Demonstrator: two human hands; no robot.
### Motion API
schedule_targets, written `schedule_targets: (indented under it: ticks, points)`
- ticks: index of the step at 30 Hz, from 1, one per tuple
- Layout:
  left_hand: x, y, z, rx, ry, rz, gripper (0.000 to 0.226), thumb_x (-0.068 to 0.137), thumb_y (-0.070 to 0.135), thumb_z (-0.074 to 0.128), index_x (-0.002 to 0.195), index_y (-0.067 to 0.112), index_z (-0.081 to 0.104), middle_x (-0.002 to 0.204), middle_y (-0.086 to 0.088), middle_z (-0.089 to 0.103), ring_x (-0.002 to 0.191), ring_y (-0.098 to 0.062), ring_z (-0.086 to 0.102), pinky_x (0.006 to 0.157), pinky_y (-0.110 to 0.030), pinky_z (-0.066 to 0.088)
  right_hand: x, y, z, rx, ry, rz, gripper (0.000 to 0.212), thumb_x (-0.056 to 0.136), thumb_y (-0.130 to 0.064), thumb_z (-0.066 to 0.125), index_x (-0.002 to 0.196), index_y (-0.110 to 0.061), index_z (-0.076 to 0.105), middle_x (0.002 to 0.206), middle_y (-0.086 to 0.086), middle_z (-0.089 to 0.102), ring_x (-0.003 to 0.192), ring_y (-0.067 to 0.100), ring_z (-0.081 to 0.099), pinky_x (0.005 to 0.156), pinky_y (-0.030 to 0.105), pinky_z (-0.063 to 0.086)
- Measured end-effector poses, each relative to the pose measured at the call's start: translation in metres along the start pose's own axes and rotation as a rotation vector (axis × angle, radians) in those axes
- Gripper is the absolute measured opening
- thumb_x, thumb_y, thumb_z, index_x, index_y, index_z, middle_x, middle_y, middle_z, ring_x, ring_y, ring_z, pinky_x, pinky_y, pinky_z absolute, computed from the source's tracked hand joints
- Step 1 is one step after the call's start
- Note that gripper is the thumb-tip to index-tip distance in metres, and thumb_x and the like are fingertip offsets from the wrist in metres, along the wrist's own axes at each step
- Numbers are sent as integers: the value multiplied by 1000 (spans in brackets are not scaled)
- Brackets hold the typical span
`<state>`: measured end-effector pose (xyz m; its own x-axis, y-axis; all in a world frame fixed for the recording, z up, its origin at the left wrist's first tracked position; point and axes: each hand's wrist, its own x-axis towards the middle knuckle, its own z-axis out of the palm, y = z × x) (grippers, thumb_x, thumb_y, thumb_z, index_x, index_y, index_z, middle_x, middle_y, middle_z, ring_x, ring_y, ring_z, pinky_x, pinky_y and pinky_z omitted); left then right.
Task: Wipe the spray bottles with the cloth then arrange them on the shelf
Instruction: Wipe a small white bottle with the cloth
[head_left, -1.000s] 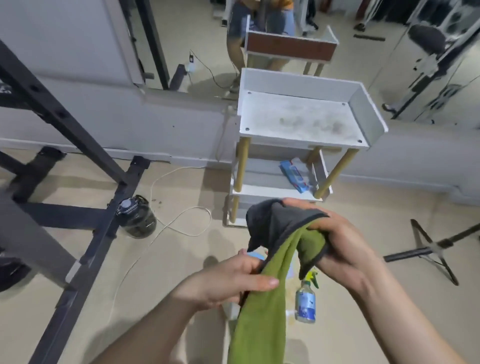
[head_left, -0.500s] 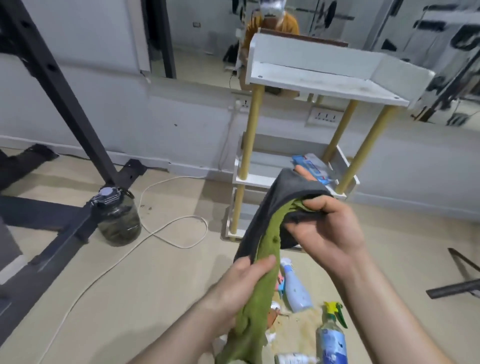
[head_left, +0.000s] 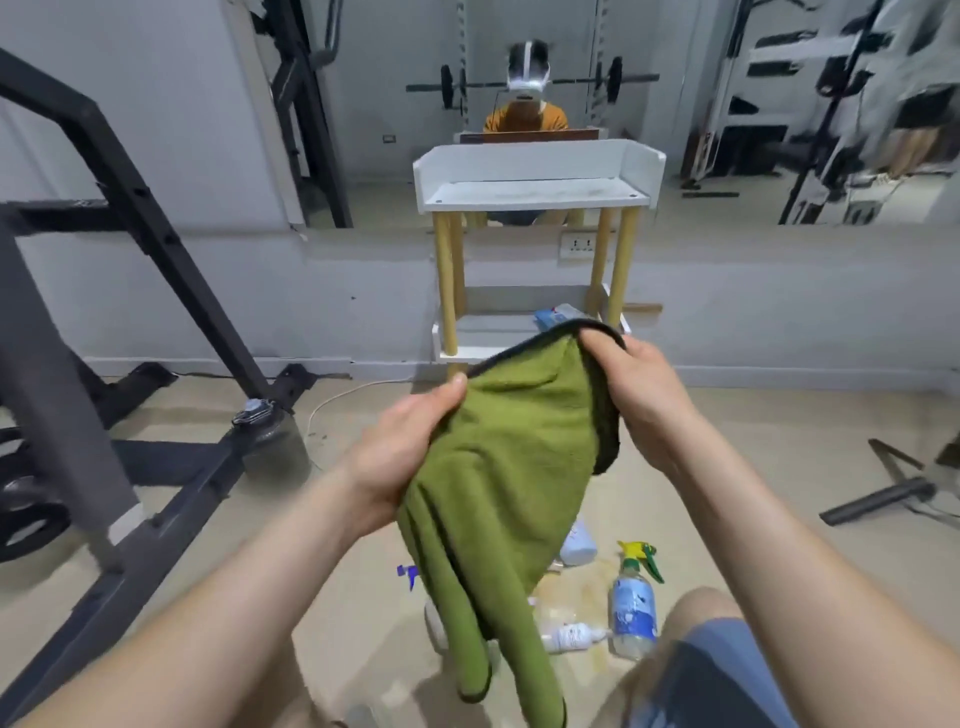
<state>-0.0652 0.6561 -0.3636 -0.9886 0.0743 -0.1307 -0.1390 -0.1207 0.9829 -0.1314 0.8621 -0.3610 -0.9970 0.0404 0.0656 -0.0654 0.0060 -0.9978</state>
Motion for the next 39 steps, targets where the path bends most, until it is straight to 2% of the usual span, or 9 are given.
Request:
schedule_targets:
  ticks: [5, 8, 12, 15, 20, 24, 31, 36, 39]
  points:
    - [14, 22, -8, -162, 126, 129, 30, 99, 28, 55, 93, 2, 69, 80, -12, 72, 69, -21, 69, 66, -31, 60, -19, 28, -19, -289, -102, 132, 37, 95, -47, 56, 79, -17, 70, 74, -3, 72, 70, 14, 65, 64, 24, 49]
    - [37, 5, -11, -296, 147, 99, 28, 100, 27, 54, 91, 3, 66, 77, -13, 69, 68, -24, 68, 67, -37, 60, -16, 43, -15, -149, -233, 316, 33, 97, -44, 55, 80, -17, 65, 67, -4, 64, 61, 12, 56, 59, 25, 43]
    - [76, -54, -19, -475, 213, -88, 30, 93, 29, 58, 111, 5, 64, 88, -17, 66, 79, -29, 66, 72, -44, 60, -8, 92, -5, 273, -326, 564, 40, 88, -36, 65, 113, -5, 70, 115, 15, 71, 97, 26, 68, 91, 41, 56]
    - [92, -114, -17, -463, 170, -251, 62, 74, 9, 60, 132, -8, 48, 114, -33, 60, 102, -39, 64, 81, -48, 57, -15, 148, 15, 457, -391, 609, 42, 85, -33, 66, 117, -7, 71, 124, 19, 67, 107, 29, 68, 97, 44, 53]
    - [101, -218, -19, -361, -91, -421, 53, 75, -10, 43, 127, -1, 51, 103, -22, 65, 92, -34, 64, 82, -43, 55, -29, 234, 42, 6, -490, 456, 64, 80, -14, 81, 133, -32, 51, 119, -2, 71, 110, 16, 68, 92, 36, 57]
    - [100, -275, -37, 24, -111, -479, 31, 82, -11, 44, 101, 3, 64, 79, -14, 63, 64, -20, 59, 60, -28, 52, -28, 283, 41, -246, -591, 454, 44, 82, -5, 77, 110, -34, 60, 87, -20, 71, 85, -4, 66, 73, 11, 49]
    - [101, -363, -61, 658, -49, -291, 3, 65, 25, 51, 62, 23, 50, 47, 9, 44, 48, -9, 37, 53, -26, 37, -23, 366, 54, -528, -699, 608, 11, 91, -30, 69, 82, -33, 65, 68, -20, 67, 67, -2, 61, 68, 17, 47]
    - [126, -396, -101, 1053, -40, -291, 17, 83, 12, 52, 92, 23, 61, 93, 5, 60, 89, -19, 58, 73, -30, 45, -10, 390, 45, -652, -597, 712, 31, 99, -36, 55, 70, -28, 61, 66, -14, 64, 61, 1, 59, 59, 18, 43]
    - [164, -406, -113, 1336, 82, 39, 40, 72, 3, 61, 107, 22, 65, 114, 4, 60, 101, -20, 57, 72, -27, 46, -6, 400, 37, -618, -439, 756, 32, 99, -36, 55, 74, -20, 64, 63, -9, 67, 53, 1, 58, 54, 18, 41]
